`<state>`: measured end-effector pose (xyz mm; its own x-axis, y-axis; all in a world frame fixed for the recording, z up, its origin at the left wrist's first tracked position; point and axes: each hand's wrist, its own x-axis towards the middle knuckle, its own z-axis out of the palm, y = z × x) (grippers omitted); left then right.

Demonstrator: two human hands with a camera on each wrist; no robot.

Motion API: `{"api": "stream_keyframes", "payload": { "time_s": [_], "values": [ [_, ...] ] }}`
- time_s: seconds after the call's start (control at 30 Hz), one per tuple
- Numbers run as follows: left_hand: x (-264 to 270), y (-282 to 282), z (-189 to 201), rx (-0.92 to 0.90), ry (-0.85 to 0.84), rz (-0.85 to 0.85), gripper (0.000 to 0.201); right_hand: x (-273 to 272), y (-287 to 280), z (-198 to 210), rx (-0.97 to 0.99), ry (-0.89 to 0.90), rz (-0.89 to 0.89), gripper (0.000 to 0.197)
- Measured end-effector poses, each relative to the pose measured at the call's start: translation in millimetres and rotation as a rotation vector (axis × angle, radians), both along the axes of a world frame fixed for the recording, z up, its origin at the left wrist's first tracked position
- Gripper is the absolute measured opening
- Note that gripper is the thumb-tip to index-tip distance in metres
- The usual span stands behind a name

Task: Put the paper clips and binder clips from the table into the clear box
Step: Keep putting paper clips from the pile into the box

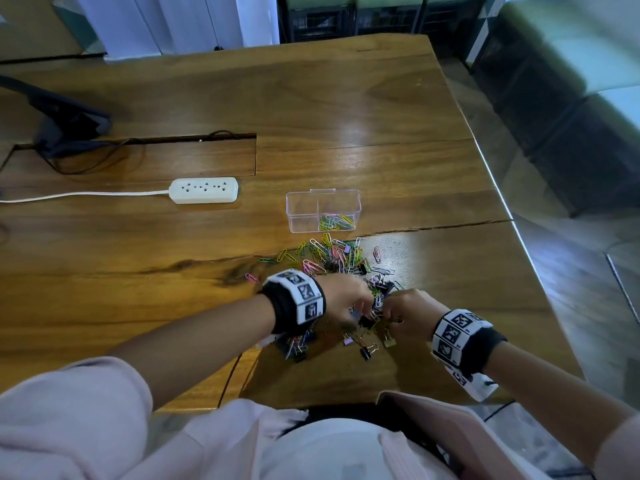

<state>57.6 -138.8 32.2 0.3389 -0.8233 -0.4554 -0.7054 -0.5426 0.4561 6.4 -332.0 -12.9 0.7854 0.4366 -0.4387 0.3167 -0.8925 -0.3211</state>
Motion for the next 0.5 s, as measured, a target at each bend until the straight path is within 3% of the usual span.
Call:
{"api": "stream_keyframes", "payload": {
  "time_s": [0.17, 0.33, 0.5],
  "values": [
    [-27.2, -6.5, -25.7, 0.107, -0.070, -0.191, 0.046, 0.6, 3.8, -2.7, -0.076, -0.017, 0.045, 0.015],
    [-36.3, -3.7, -36.1, 0.093, -0.060, -0.045, 0.038, -0.8, 5.7, -1.2, -0.105, -0.033, 0.070, 0.013],
    [-41.6, -1.8, -36.3, 0.078, -0.114, -0.004, 0.028, -1.8, 7.8, 1.7, -0.124, -0.016, 0.043, 0.014]
  ]
}}
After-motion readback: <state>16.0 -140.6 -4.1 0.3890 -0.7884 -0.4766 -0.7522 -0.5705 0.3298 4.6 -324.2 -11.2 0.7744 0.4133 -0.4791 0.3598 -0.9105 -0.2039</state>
